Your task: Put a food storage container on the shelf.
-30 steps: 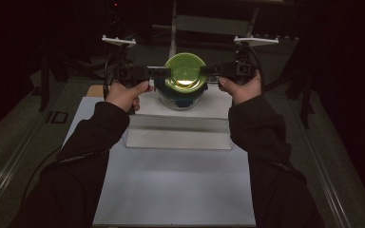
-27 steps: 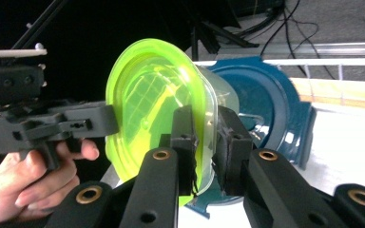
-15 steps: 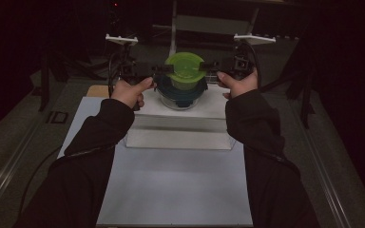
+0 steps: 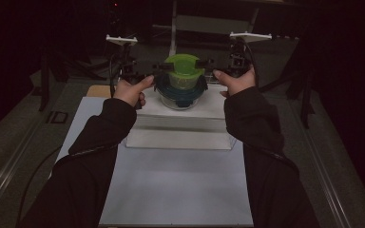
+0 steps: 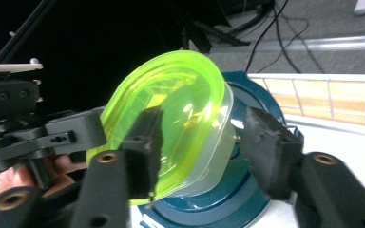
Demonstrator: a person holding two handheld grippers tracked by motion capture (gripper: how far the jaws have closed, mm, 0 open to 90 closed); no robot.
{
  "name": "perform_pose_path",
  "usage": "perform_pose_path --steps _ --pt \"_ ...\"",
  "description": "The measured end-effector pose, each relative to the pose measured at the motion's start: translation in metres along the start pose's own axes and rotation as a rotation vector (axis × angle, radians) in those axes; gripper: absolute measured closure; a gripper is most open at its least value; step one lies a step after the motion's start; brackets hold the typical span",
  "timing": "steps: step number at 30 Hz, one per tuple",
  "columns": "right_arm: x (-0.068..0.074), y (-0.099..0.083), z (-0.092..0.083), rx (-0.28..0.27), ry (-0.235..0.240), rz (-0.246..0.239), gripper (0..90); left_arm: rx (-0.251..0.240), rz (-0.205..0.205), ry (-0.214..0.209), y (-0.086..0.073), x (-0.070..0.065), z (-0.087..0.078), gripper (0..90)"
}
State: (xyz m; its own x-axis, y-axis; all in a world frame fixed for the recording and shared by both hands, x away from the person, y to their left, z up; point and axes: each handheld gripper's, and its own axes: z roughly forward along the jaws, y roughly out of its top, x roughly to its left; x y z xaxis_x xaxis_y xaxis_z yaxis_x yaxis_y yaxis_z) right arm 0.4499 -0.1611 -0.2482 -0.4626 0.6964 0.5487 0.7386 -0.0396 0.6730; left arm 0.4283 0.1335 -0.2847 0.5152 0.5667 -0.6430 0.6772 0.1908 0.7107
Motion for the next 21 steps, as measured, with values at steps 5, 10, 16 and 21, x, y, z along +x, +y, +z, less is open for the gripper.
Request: perform_pose_path --steps 5,10,16,21 --pt "-0.001 -0.001 -0.006 -0.025 0.012 -0.012 36.7 -0.007 0.009 -0.005 0.001 -0.002 -0.007 39.1" --pt "0.002 -0.005 -0.012 -0.011 0.035 -0.045 33.6 0.009 0.043 -0.046 -0.002 -0.009 -0.014 33.1" --pt "0.008 -0.016 -0.023 -0.010 0.060 -0.103 27.0 0.003 0.072 -0.088 -0.011 -0.017 -0.027 29.4" --pt "0.008 -0.025 -0.029 -0.011 0.090 -0.109 25.2 0.031 0.110 -0.130 -0.022 -0.024 -0.032 28.3"
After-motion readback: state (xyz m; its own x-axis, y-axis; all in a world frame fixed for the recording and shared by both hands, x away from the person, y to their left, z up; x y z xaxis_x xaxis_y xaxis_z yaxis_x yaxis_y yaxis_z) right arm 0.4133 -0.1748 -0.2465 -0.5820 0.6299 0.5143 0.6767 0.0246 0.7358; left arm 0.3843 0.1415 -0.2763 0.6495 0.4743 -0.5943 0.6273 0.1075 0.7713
